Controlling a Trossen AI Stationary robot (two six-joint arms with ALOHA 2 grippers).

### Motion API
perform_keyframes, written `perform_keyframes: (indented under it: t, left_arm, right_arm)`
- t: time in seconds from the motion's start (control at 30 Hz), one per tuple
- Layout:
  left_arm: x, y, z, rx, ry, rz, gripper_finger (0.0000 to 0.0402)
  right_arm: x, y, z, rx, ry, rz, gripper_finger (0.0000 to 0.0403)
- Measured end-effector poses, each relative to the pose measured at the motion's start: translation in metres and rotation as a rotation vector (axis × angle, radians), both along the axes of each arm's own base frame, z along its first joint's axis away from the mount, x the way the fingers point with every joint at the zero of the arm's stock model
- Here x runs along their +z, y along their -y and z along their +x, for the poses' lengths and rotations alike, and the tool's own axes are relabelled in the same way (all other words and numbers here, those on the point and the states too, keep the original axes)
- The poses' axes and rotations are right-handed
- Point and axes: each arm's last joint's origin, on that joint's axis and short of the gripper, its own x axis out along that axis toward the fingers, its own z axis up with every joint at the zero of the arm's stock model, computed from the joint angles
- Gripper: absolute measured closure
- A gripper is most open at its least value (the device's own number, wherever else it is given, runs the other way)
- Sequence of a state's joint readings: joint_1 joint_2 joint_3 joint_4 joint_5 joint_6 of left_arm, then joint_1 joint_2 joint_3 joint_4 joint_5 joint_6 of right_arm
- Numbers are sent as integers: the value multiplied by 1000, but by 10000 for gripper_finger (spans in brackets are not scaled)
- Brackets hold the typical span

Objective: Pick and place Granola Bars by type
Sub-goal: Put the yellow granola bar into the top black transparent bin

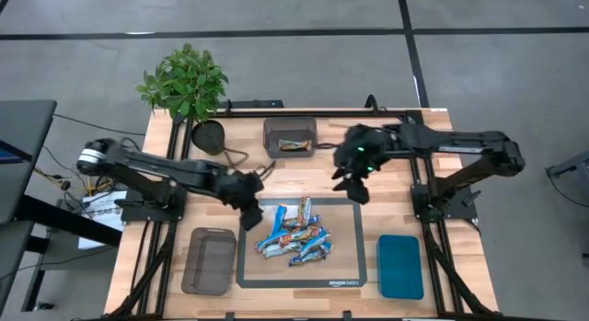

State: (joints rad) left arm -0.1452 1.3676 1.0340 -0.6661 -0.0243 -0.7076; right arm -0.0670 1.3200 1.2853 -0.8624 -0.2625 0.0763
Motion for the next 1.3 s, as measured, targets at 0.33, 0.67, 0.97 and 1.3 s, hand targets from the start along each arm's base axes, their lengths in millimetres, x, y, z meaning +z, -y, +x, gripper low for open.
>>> perform_keyframes:
  t: [0.33,0.67,0.97,1.3]
  left_arm:
    - [-65,7,52,338,-63,-185,231]
    - [-106,9,68,506,-120,-230,231]
    - [-119,10,72,555,-139,-250,248]
    - [-109,9,81,582,-69,-216,374]
  right_arm:
    - [-26,-23,-55,-169,-17,79,244]
    - [-30,-26,-71,-168,-32,68,239]
    - [-28,-26,-75,-129,-16,38,243]
    - [-26,-19,-72,-109,26,-6,260]
